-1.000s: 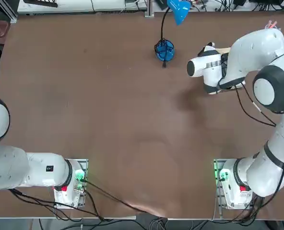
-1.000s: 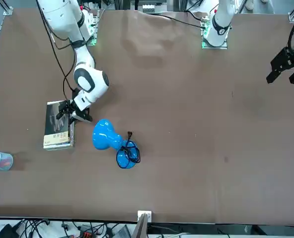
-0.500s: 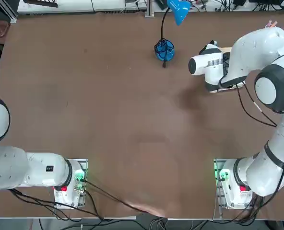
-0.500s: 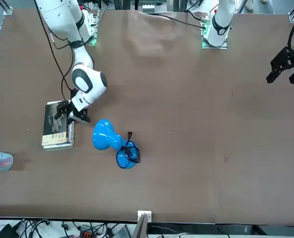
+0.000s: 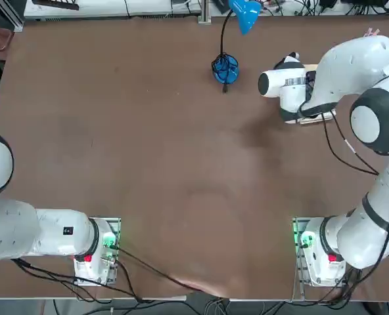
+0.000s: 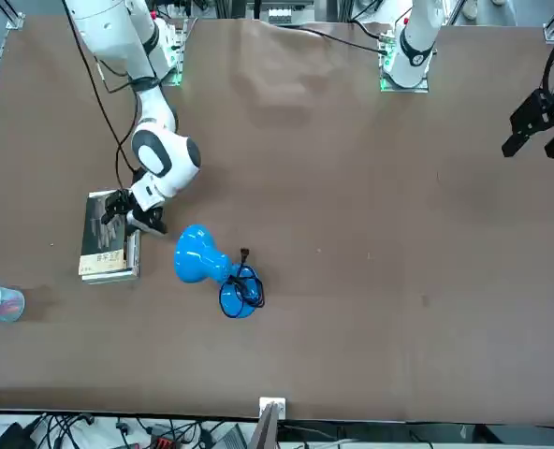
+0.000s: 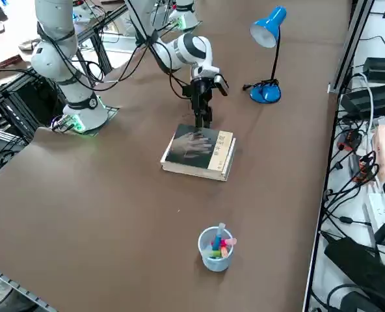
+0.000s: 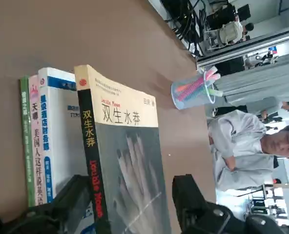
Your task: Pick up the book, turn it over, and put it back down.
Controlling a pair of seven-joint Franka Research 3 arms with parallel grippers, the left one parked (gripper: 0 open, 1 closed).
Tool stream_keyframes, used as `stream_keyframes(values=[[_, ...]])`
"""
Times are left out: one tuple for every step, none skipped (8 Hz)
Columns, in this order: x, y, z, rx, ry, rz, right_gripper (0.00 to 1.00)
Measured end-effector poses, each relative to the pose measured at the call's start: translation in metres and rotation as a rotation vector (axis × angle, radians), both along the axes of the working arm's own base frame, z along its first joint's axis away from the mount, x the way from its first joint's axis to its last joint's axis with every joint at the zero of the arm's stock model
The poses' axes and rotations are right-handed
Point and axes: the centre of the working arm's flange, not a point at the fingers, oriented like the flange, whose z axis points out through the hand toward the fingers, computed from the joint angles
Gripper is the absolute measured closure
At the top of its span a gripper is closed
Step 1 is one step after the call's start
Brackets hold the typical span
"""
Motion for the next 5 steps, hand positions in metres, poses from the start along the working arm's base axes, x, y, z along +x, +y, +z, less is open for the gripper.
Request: stream_keyframes(values=[[0.001,0.004,0.0,0.034,-0.024,-0.002,0.01],[0.002,0.007,0.001,0.063,-0.041,-0.002,0.01],[0.003,0.009,0.005,0.093,-0.054,0.002,0.01],[0.006,0.006,0.012,0.135,-0.066,0.006,0.01],[0.009,0.0,0.023,0.174,-0.081,0.004,0.01]])
